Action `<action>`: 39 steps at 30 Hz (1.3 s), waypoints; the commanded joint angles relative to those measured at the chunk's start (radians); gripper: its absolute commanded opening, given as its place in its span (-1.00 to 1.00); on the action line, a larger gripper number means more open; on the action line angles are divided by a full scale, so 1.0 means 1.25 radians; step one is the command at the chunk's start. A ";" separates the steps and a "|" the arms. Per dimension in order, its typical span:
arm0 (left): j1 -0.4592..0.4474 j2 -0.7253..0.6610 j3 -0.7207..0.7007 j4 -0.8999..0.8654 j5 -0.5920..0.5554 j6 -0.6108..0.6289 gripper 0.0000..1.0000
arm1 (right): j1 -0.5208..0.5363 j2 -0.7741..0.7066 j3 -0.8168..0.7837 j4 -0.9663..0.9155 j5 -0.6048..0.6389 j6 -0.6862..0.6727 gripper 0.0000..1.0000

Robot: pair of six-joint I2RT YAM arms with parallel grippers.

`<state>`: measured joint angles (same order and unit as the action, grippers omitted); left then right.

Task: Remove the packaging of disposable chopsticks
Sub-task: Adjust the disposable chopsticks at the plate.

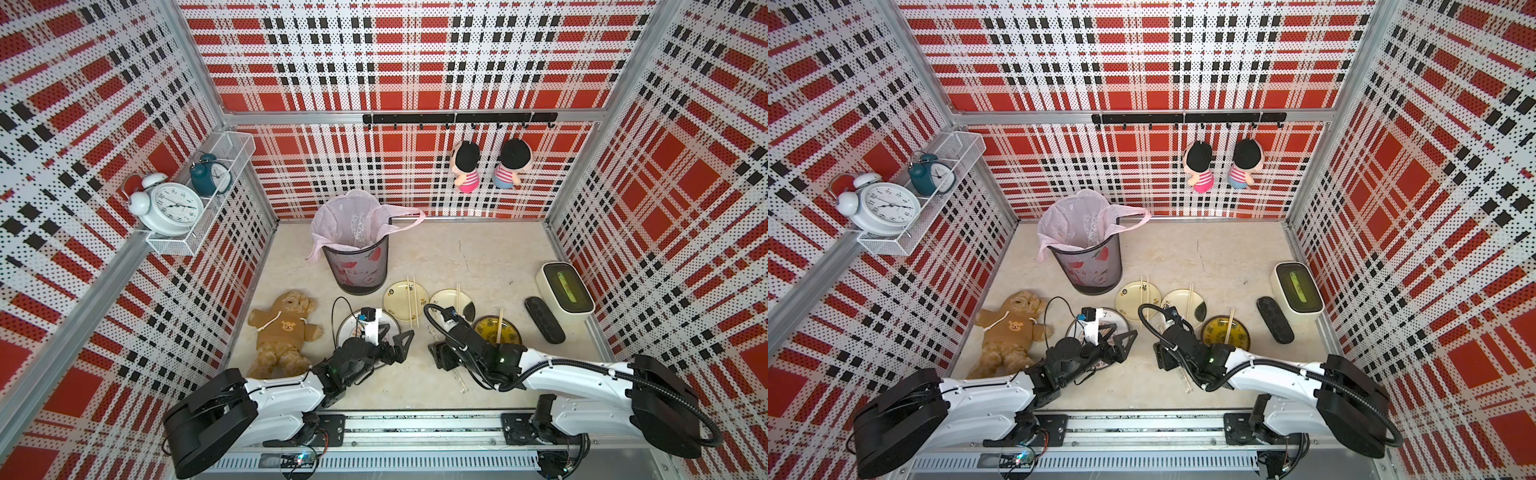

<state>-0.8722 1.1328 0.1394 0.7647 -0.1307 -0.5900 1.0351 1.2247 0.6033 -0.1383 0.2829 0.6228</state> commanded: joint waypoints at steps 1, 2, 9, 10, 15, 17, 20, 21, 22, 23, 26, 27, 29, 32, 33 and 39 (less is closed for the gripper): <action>0.015 -0.016 0.005 0.026 0.027 0.007 0.91 | -0.027 0.051 0.062 0.048 0.013 -0.044 0.47; 0.015 -0.015 0.004 0.025 0.026 0.007 0.91 | -0.036 0.079 0.087 0.058 0.001 -0.050 0.46; 0.025 -0.013 -0.009 0.025 0.012 0.004 0.91 | -0.089 0.288 0.257 0.059 -0.019 -0.091 0.43; 0.031 -0.017 -0.012 0.024 0.016 0.003 0.91 | -0.096 0.322 0.284 0.054 -0.010 -0.096 0.43; 0.048 -0.040 -0.030 0.022 0.027 0.004 0.91 | -0.127 0.456 0.390 0.031 0.041 -0.095 0.36; 0.052 -0.045 -0.033 0.019 0.028 0.006 0.91 | -0.134 0.490 0.416 0.042 0.036 -0.103 0.34; 0.056 -0.044 -0.037 0.019 0.033 0.008 0.91 | -0.137 0.531 0.451 0.032 0.060 -0.102 0.29; 0.057 -0.042 -0.038 0.019 0.034 0.008 0.91 | -0.138 0.538 0.454 0.033 0.073 -0.100 0.28; 0.057 -0.041 -0.039 0.019 0.035 0.009 0.91 | -0.142 0.546 0.455 0.036 0.074 -0.098 0.26; 0.057 -0.040 -0.040 0.019 0.036 0.010 0.91 | -0.146 0.552 0.456 0.039 0.068 -0.095 0.25; 0.058 -0.037 -0.042 0.023 0.039 0.011 0.91 | -0.164 0.578 0.456 0.053 0.038 -0.091 0.17; 0.058 -0.036 -0.043 0.026 0.040 0.011 0.91 | -0.167 0.585 0.456 0.058 0.034 -0.090 0.14; 0.058 -0.036 -0.045 0.028 0.040 0.011 0.91 | -0.173 0.594 0.454 0.071 0.016 -0.088 0.07; 0.058 -0.035 -0.046 0.030 0.038 0.012 0.92 | -0.180 0.606 0.455 0.082 0.000 -0.086 -0.04; 0.058 -0.033 -0.046 0.031 0.039 0.012 0.92 | -0.180 0.609 0.460 0.077 0.004 -0.086 -0.08; 0.058 -0.026 -0.044 0.037 0.041 0.012 0.92 | -0.184 0.613 0.459 0.076 -0.001 -0.079 -0.34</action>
<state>-0.8043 1.0920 0.0921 0.7788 -0.0872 -0.5900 0.8074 1.9808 1.1633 -0.0639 0.2874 0.5171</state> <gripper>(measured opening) 0.962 0.338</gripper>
